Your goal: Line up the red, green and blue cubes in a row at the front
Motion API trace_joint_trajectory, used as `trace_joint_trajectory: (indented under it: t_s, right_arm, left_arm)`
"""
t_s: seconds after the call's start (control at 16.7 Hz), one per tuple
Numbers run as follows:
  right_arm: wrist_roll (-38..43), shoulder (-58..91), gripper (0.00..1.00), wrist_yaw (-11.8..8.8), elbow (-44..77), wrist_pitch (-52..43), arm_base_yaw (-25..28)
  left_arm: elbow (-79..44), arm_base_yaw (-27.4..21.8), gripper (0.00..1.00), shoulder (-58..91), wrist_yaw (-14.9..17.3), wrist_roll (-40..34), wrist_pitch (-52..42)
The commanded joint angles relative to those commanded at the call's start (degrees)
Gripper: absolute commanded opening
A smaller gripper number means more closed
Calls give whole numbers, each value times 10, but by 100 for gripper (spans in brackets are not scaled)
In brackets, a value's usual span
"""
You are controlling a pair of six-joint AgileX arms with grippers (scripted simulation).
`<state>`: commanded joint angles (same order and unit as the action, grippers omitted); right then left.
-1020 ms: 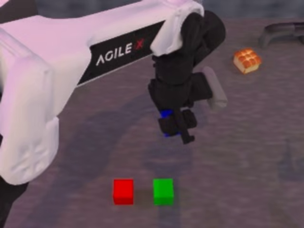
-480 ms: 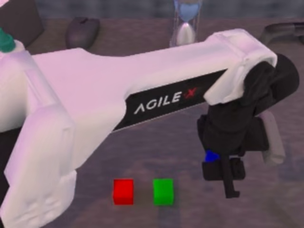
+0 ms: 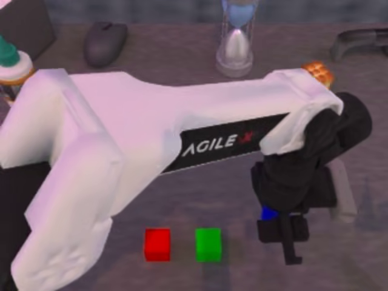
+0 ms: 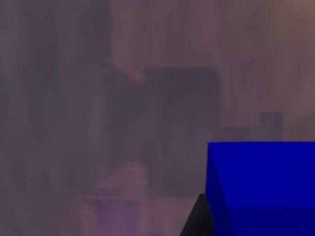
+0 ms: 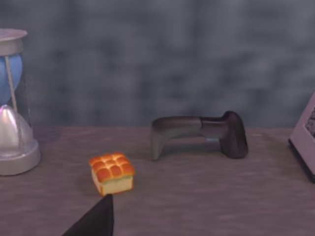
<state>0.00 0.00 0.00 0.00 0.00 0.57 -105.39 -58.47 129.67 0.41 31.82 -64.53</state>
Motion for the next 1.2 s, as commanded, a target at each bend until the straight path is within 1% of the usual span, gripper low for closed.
trace_joint_trajectory:
  t_s: [0.18,0.42,1.2]
  right_arm:
    - [0,0,100,0,0,0,0]
    - [0,0,100,0,0,0,0]
    - [0,0,100,0,0,0,0]
  left_arm:
    - [36,-2,0,13,1,0,47]
    - [40,-2,0,14,1,0,51]
    - [40,-2,98,14,1,0,51]
